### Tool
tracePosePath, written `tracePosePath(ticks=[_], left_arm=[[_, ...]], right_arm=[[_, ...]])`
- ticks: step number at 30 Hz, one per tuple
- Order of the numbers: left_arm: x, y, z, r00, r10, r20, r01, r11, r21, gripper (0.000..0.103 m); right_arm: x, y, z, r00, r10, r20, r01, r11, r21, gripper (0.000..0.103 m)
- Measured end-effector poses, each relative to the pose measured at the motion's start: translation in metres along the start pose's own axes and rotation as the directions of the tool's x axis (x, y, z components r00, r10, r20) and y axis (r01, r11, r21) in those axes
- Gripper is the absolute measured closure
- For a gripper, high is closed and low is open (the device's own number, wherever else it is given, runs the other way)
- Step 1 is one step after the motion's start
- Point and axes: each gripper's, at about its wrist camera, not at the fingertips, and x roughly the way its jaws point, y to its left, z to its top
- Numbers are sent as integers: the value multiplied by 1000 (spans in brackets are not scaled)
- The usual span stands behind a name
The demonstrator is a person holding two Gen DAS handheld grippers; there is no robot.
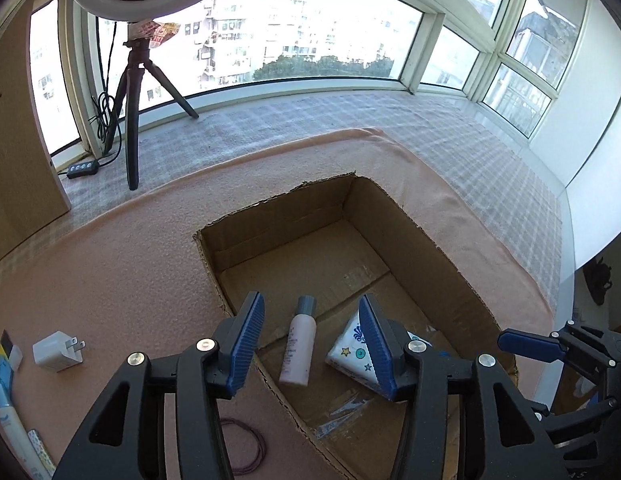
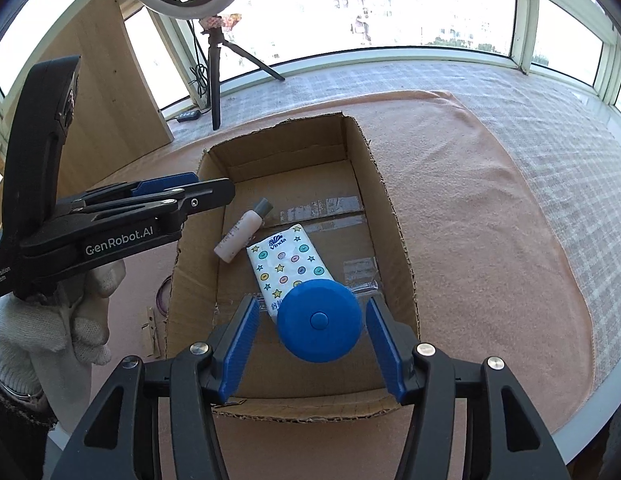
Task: Organize objects
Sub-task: 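Carry both items into the cardboard box and open both grippers, then withdraw both grippers from the box back over the table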
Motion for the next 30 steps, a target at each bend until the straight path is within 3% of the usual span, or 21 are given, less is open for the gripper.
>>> tracePosePath(ticks=[15,30], left_arm=[[-31,20,-23,999,33,8,-32,999,-24,50],[-97,86,-85,995,103,7,-101,988,-117,50]], right_arm=[[-7,18,-1,999,33,10,-34,999,1,46],[-20,77,-10,992,122,22,-121,992,-42,46]])
